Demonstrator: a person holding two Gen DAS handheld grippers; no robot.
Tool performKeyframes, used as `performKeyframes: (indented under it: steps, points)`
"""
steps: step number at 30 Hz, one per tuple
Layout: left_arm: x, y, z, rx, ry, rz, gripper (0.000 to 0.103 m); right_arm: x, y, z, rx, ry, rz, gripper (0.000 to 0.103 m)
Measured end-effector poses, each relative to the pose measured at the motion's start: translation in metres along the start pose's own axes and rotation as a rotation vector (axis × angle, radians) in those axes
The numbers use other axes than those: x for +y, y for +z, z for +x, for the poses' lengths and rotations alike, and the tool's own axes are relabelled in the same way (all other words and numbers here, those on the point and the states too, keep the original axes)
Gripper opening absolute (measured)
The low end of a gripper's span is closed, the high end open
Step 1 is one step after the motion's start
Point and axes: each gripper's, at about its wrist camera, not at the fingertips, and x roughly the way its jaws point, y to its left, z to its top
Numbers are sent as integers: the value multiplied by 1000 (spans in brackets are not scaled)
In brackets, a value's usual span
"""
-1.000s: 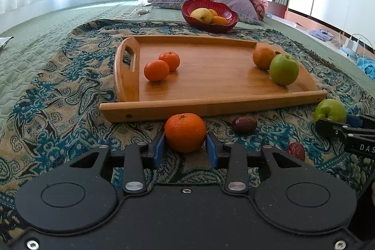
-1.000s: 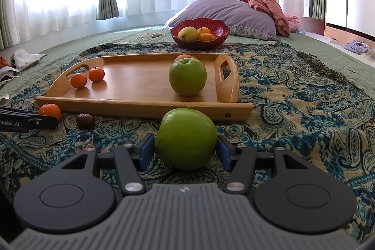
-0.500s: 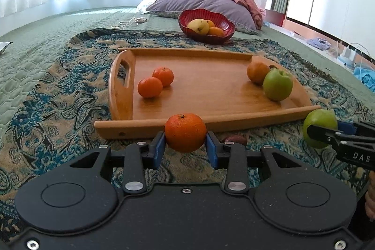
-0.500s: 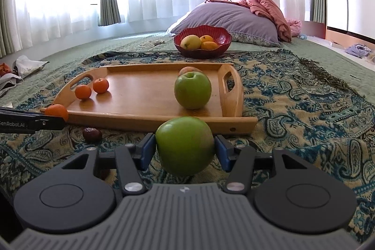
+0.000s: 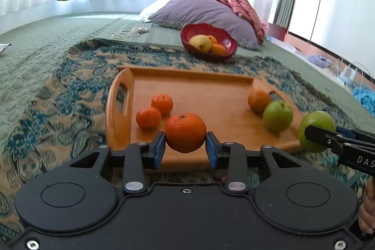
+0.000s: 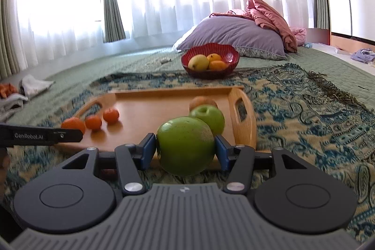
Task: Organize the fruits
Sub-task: 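Release the tangerine on the tray with the left gripper while the right gripper carries the apple over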
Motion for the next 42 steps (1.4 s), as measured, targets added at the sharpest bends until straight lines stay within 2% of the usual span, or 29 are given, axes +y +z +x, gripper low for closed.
performKeyframes:
  steps: [9, 16, 22, 33, 38, 42]
  points:
    - [11, 44, 27, -7, 22, -23, 35, -5, 49, 31, -3, 1, 67, 58]
    - [34, 81, 63, 37, 45, -50, 35, -25, 89, 75, 58, -50, 105, 58]
    - [49, 100, 97, 84, 83, -59, 35, -46, 113, 113, 112, -65, 171, 58]
    - [49, 97, 152, 148, 113, -72, 35, -42, 117, 157, 172, -108, 97, 58]
    - [51, 96, 164, 160, 119, -64, 35, -44, 115, 179, 219, -157, 88, 58]
    - [52, 96, 171, 169, 117, -56, 35, -50, 113, 192, 253, -161, 106, 58]
